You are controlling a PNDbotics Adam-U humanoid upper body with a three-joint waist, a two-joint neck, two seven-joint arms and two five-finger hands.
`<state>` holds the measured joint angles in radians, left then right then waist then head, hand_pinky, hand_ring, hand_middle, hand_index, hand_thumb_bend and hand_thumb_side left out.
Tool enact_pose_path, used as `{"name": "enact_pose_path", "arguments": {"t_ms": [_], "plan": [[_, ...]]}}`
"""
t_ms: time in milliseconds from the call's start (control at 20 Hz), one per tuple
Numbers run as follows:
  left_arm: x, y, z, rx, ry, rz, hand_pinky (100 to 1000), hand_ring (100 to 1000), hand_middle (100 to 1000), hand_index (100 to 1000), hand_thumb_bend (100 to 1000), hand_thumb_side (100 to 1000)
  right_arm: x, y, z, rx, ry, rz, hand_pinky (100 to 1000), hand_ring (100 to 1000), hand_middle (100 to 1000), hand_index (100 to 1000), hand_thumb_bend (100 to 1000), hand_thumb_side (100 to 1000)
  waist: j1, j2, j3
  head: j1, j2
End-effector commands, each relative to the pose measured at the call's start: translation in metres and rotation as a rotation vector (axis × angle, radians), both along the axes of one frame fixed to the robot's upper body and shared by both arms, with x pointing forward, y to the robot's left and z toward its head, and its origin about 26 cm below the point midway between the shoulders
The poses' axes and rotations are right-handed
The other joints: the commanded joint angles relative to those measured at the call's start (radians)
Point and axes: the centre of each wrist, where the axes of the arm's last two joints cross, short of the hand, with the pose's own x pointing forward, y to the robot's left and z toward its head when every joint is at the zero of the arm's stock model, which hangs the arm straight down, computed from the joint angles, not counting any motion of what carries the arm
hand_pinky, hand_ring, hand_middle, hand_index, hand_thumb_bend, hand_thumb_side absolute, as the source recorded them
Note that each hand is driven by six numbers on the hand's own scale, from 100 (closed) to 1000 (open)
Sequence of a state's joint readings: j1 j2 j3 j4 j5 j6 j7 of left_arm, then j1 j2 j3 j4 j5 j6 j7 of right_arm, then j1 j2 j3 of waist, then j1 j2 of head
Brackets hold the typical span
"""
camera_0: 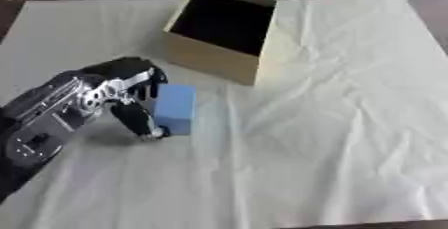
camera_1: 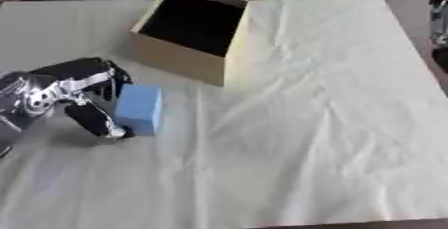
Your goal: Pick up objects on the table and place them in the box.
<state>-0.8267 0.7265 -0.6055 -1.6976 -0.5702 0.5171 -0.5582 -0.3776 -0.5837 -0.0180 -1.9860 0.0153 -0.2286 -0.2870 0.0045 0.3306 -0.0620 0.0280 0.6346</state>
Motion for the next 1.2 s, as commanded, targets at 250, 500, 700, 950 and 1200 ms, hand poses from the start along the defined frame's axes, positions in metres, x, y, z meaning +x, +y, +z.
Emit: {"name": "enact_pose_path", "arguments": {"t_ms": [250,500,700,950,1200], "plan": [[-0.010,0.008,0.024,-0.001,-0.124,-0.002,607,531,491,440,506,100,-0.003,-0.002,0.006,-0.006,-0.017,-0.006,754,748,721,843,100,393,0.002,-0.011,0.002,-0.001,-0.004],[-0.020,0.014,0.039,-0.041,-0.202,-0.011,596,515,472,424,476,100,-0.003,-0.002,0.006,-0.006,-0.017,-0.008,754,748,722,843,100,391,0.003,-0.013,0.001,-0.003,-0.006],[-0.028,0.017,0.063,-0.106,-0.297,-0.020,605,521,474,449,446,100,-0.003,-0.002,0.007,-0.003,-0.022,-0.007,754,748,722,842,100,387,0.004,-0.016,-0.002,-0.007,-0.009],[-0.020,0.014,0.087,-0.187,-0.387,-0.018,614,521,468,453,416,100,-0.002,-0.001,0.010,-0.004,-0.035,0.002,754,748,722,841,100,380,0.004,-0.017,-0.013,-0.001,-0.017],[0.007,0.011,0.102,-0.245,-0.484,-0.015,612,520,465,458,408,100,-0.002,0.001,0.014,-0.008,-0.049,0.017,754,748,722,840,100,377,0.007,-0.012,-0.028,0.016,-0.026]]}}
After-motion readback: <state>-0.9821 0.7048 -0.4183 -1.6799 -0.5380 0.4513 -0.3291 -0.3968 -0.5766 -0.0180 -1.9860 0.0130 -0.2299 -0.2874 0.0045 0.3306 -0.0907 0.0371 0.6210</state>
